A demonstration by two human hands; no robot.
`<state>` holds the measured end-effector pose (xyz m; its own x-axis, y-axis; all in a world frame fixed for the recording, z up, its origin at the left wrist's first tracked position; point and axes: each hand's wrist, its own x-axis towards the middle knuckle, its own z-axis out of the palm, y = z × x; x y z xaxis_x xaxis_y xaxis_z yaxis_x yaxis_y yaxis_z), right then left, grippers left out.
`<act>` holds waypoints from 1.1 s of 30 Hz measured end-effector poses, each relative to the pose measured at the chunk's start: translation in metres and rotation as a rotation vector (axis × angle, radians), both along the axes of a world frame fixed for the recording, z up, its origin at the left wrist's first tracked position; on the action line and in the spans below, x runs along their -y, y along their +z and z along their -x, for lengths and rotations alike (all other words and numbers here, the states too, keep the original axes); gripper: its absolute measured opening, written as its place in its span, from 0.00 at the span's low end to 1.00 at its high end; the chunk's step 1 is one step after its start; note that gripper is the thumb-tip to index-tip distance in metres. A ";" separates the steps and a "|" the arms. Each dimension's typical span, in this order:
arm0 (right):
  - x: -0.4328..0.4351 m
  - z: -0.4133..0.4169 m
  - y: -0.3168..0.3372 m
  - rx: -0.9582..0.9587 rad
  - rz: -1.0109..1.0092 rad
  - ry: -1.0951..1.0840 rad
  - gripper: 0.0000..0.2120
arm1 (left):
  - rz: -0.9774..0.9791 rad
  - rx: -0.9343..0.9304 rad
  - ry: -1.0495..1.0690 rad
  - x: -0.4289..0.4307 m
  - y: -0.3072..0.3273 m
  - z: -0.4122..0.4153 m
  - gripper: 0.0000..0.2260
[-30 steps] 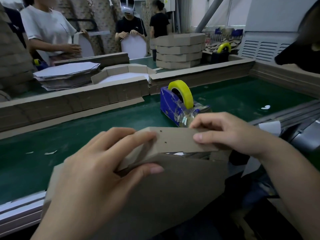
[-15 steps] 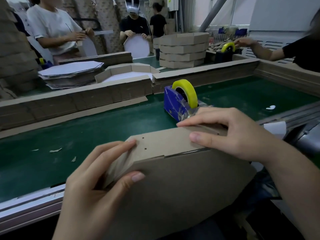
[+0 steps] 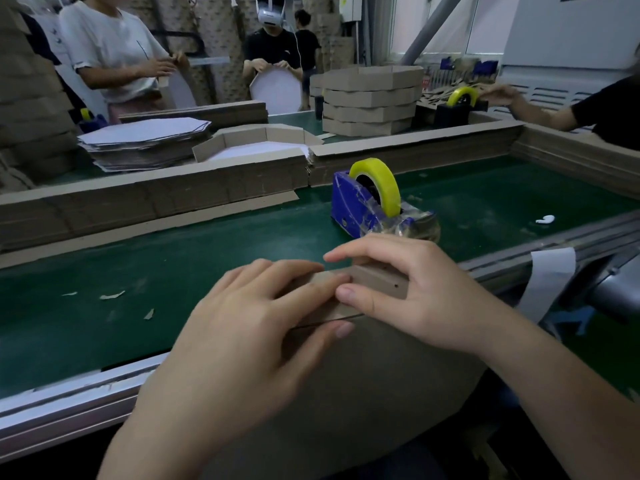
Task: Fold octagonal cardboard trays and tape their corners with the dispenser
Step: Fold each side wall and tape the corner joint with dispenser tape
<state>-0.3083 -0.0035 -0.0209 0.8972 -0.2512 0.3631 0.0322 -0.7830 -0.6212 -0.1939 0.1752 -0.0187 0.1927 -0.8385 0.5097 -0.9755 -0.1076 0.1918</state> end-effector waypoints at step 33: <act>0.128 -0.032 -0.002 0.043 -0.904 -0.508 0.08 | 0.039 -0.072 0.065 0.009 -0.010 -0.009 0.17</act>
